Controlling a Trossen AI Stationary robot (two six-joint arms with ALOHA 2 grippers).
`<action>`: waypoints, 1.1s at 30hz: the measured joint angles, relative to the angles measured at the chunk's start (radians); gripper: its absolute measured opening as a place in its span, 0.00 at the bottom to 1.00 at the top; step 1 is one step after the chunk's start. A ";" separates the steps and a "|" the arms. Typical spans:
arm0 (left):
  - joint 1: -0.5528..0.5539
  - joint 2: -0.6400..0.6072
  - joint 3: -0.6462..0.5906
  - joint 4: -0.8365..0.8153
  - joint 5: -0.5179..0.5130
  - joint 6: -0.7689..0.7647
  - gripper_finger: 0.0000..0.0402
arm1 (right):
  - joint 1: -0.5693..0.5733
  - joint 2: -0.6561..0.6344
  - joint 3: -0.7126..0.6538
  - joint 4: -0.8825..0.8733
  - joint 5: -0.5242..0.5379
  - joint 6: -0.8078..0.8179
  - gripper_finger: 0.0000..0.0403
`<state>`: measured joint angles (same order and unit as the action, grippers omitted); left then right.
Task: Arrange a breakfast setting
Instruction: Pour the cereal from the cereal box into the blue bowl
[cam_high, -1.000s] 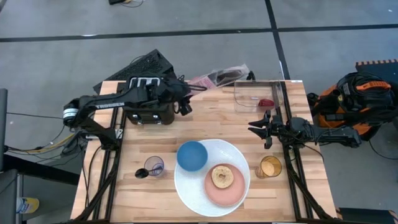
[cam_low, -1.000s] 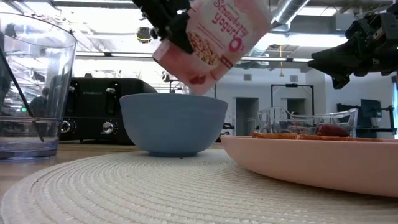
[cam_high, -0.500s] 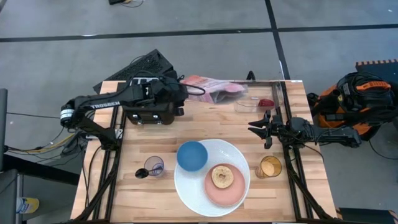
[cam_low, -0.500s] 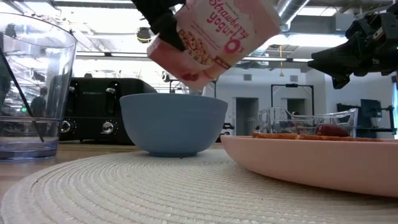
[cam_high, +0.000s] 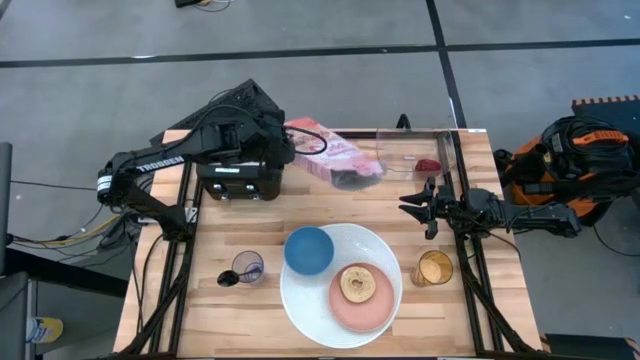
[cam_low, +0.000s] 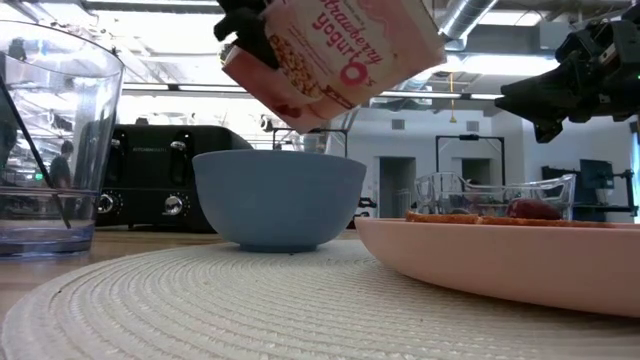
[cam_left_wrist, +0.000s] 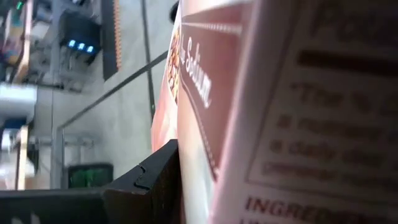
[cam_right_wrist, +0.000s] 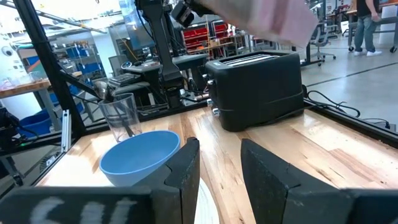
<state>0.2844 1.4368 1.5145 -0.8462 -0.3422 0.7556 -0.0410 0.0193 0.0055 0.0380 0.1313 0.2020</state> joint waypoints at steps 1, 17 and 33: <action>0.000 0.000 0.008 -0.017 0.017 0.030 0.45 | 0.000 0.000 0.000 0.000 0.000 0.000 0.34; 0.111 0.000 0.092 -0.202 0.255 0.235 0.45 | 0.000 0.000 0.000 0.000 0.000 0.000 0.34; 0.207 0.000 0.092 -0.213 0.330 0.578 0.45 | 0.000 0.000 0.000 0.000 0.000 0.000 0.34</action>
<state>0.4910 1.4372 1.6066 -1.0596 -0.0117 1.3337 -0.0408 0.0196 0.0054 0.0380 0.1310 0.2020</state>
